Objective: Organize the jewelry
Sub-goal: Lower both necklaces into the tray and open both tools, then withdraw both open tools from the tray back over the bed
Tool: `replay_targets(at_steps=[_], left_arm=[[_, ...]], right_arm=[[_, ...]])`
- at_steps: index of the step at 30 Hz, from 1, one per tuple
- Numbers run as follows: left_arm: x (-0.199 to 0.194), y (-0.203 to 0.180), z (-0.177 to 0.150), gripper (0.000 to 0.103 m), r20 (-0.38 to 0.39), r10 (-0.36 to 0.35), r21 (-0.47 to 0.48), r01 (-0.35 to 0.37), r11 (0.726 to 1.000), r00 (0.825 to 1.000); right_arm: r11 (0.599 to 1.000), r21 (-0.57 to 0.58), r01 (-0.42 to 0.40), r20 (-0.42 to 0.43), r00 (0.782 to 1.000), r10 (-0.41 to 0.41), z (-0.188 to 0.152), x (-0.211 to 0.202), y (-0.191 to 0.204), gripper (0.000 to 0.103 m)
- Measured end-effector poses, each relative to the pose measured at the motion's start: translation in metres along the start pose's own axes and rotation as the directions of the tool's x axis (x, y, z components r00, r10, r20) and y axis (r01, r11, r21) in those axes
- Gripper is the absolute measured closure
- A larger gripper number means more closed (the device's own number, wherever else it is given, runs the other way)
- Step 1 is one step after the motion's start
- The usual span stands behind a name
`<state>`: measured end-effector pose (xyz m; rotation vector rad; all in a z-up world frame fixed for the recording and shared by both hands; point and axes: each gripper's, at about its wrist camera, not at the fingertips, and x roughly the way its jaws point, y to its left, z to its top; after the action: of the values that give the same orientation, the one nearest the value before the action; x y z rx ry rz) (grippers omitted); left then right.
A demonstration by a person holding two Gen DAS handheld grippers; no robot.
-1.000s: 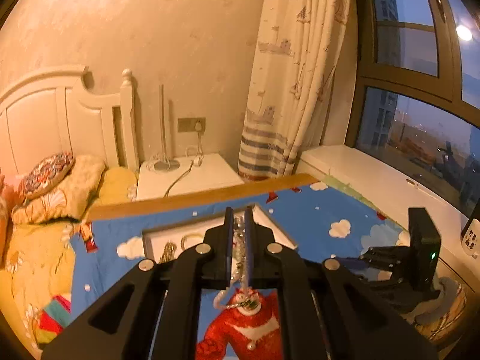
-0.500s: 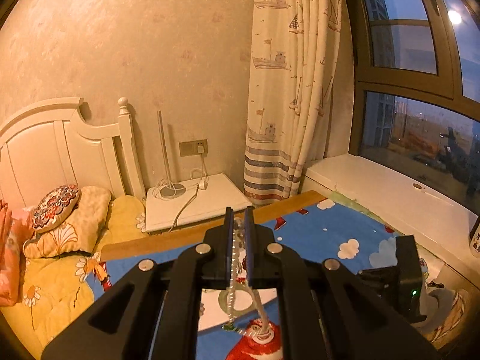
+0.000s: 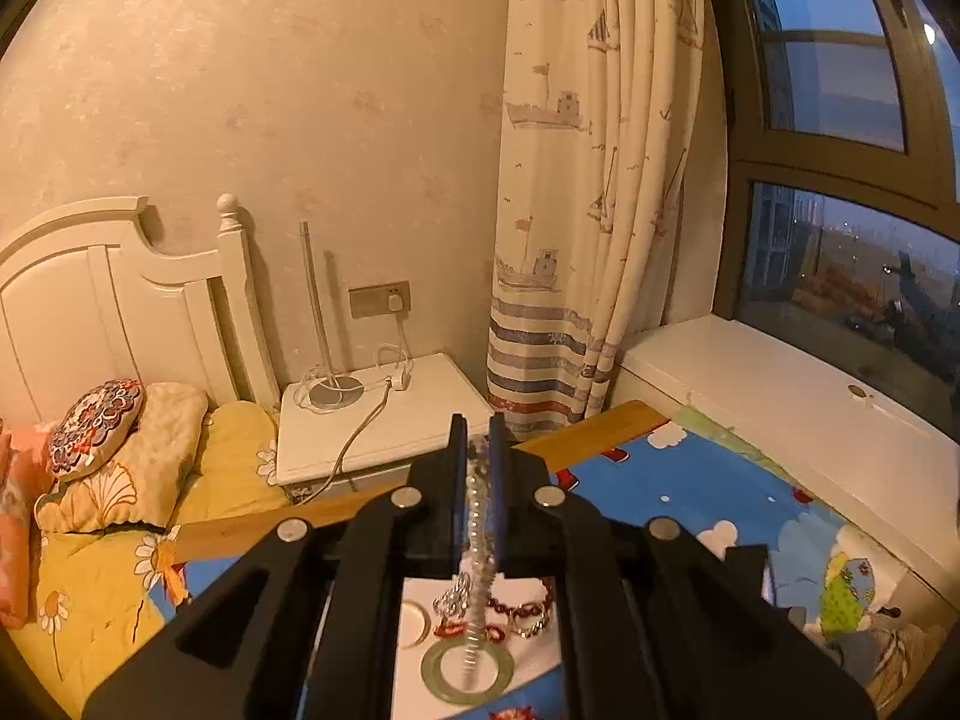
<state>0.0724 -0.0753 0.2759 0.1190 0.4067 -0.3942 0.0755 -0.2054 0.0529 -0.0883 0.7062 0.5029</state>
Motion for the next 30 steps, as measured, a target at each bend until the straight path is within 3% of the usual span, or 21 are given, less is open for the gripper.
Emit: replay_targets(at_steps=[7, 12, 16, 19, 21, 23, 24, 26, 28, 30], left_arm=[[0.042, -0.002, 0.003, 0.097, 0.005, 0.036, -0.006, -0.036, 0.999, 0.999], [0.068, 0.021, -0.024, 0.097, -0.044, 0.111, -0.011, -0.112, 0.994, 0.993], [0.096, 0.064, -0.071, 0.096, -0.162, 0.188, -0.063, -0.200, 0.978, 0.969], [0.110, 0.097, -0.108, 0.096, -0.258, 0.201, -0.121, -0.238, 0.964, 0.945], [0.116, 0.113, -0.129, 0.096, -0.319, 0.179, -0.153, -0.237, 0.959, 0.931], [0.117, 0.124, -0.151, 0.096, -0.366, 0.171, -0.180, -0.250, 0.952, 0.915], [0.114, 0.128, -0.159, 0.091, -0.376, 0.159, -0.194, -0.245, 0.950, 0.913], [0.102, 0.131, -0.175, 0.069, -0.376, 0.148, -0.221, -0.244, 0.944, 0.915], [0.077, 0.130, -0.190, 0.041, -0.342, 0.170, -0.241, -0.261, 0.935, 0.924], [0.053, 0.124, -0.201, 0.029, -0.319, 0.187, -0.251, -0.273, 0.929, 0.929]], right_arm=[[1.000, 0.000, 0.025, -0.064, 0.998, -0.025, 0.004, 0.031, -0.010, 0.077], [0.996, -0.043, 0.082, -0.107, 0.991, -0.086, -0.001, 0.044, -0.009, 0.077], [0.995, -0.051, 0.091, -0.126, 0.987, -0.096, 0.000, 0.047, -0.009, 0.076], [0.996, -0.037, 0.075, -0.146, 0.986, -0.080, 0.003, 0.051, -0.013, 0.076], [0.997, -0.022, 0.070, -0.156, 0.985, -0.073, 0.004, 0.052, -0.016, 0.072], [0.999, 0.002, 0.052, -0.140, 0.989, -0.051, 0.003, 0.047, -0.019, 0.057], [0.999, 0.011, 0.049, -0.125, 0.991, -0.047, 0.004, 0.044, -0.022, 0.047], [0.999, 0.020, 0.047, -0.081, 0.996, -0.045, 0.003, 0.033, -0.023, 0.046], [0.998, 0.046, 0.041, -0.021, 0.999, -0.040, 0.000, 0.014, -0.026, 0.046], [0.996, 0.085, 0.034, 0.016, 0.999, -0.035, -0.005, -0.004, -0.031, 0.046]])
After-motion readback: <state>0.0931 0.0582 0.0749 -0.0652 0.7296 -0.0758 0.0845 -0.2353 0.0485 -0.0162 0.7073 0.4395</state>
